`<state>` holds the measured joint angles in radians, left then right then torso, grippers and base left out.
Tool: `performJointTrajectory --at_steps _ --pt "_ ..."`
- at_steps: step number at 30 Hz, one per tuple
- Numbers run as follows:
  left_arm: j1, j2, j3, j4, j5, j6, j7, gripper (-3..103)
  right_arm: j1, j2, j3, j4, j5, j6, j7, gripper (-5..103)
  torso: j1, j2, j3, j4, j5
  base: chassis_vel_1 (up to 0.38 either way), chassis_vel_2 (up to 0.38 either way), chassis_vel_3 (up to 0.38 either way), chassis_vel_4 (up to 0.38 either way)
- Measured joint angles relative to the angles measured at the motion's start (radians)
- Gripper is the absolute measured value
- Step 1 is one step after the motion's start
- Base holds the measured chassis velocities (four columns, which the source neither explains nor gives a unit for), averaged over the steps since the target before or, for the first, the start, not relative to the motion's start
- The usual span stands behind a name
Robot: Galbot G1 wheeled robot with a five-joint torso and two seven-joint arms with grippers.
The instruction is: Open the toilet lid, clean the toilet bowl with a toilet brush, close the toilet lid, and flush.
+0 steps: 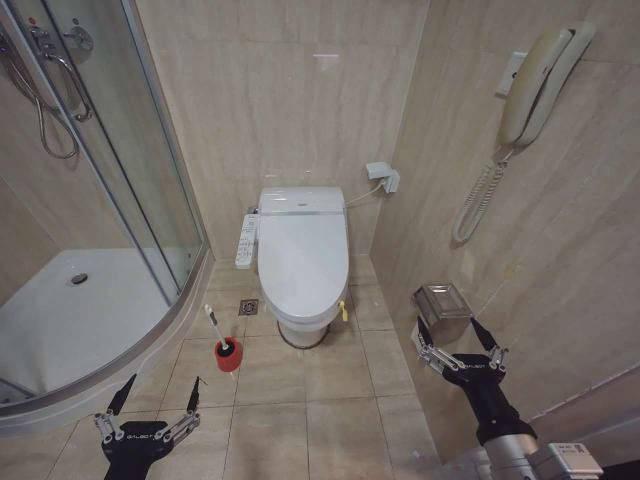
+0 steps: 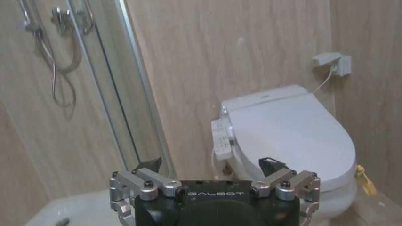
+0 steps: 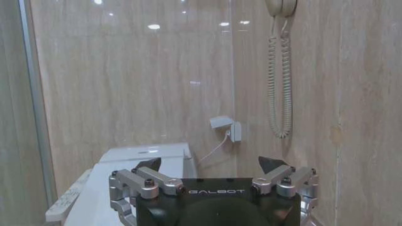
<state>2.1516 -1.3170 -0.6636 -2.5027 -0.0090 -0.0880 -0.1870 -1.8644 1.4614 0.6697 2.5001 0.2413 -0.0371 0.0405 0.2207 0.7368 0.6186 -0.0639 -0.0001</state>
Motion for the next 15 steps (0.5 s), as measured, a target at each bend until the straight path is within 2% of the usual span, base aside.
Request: performJointTrajectory --at_steps 9,15 --pt "-0.011 -0.044 0.024 0.001 0.028 -0.131 0.071 100 0.000 0.000 0.000 0.000 0.000 0.000 0.000 100 0.000 0.000 0.000 0.0000 0.0001 0.000 0.000 0.000 0.000" --pt "-0.022 -0.057 0.041 0.002 0.019 -0.159 0.079 100 0.000 0.000 0.000 0.000 0.000 0.000 0.000 100 0.000 0.000 0.000 0.0000 0.0001 0.000 0.000 0.000 0.000"
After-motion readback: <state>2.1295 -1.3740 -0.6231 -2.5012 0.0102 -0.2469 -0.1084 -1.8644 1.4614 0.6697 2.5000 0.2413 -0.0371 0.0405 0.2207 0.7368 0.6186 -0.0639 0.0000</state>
